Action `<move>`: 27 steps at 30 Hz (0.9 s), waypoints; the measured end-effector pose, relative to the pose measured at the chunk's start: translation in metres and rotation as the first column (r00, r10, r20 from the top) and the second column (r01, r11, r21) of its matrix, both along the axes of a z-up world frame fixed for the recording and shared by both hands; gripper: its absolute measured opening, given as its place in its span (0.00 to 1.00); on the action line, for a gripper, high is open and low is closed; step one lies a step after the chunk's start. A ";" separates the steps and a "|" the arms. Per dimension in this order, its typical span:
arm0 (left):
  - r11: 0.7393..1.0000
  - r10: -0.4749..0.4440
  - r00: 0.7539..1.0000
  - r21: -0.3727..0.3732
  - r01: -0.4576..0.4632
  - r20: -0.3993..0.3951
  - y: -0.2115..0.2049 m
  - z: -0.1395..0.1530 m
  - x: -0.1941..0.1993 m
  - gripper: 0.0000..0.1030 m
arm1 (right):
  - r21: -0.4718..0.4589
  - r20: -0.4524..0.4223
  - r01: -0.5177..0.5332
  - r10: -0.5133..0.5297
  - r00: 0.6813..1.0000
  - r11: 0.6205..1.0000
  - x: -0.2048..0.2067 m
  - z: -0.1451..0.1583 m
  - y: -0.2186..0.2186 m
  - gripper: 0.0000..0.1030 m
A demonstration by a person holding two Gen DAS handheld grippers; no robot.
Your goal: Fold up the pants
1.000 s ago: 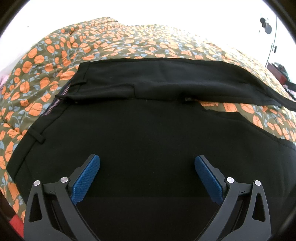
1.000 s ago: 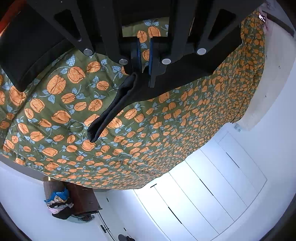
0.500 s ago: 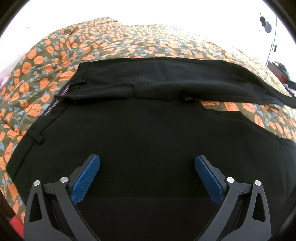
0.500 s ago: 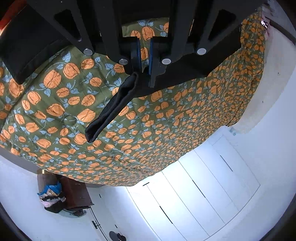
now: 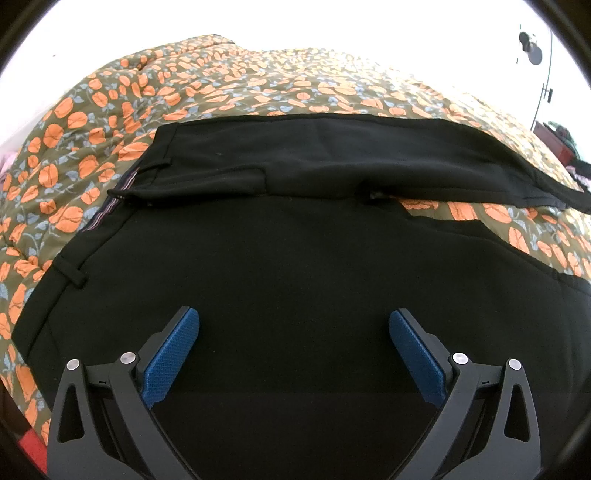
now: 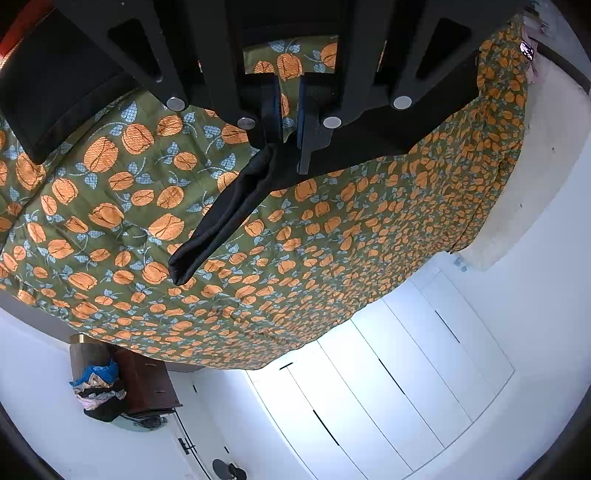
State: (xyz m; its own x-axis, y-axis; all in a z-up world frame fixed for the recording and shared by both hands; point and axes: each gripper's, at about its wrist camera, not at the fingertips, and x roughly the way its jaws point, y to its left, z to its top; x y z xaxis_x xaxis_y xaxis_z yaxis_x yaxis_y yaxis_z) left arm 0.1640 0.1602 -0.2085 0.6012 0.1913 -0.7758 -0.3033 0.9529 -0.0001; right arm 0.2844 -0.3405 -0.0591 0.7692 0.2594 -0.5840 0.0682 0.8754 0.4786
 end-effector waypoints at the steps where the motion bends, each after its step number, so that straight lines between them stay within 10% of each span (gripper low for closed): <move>1: 1.000 0.000 1.000 0.000 0.000 0.000 0.000 0.000 0.000 0.99 | 0.001 0.000 -0.001 0.001 1.000 1.000 0.000 0.000 0.000 0.07; 19: 1.000 -0.003 1.000 -0.009 0.003 -0.013 0.000 0.001 0.001 0.99 | 0.015 0.002 -0.004 0.004 1.000 1.000 -0.003 0.003 0.003 0.07; 23: 0.982 -0.019 1.000 -0.186 0.019 0.003 0.013 0.025 0.003 0.99 | 0.043 0.021 -0.016 0.015 1.000 0.999 -0.007 0.013 0.004 0.07; 27: 0.868 -0.010 0.995 -0.493 0.057 0.098 0.027 0.056 0.031 0.99 | 0.064 0.077 -0.062 0.057 0.995 0.996 -0.019 0.034 0.000 0.07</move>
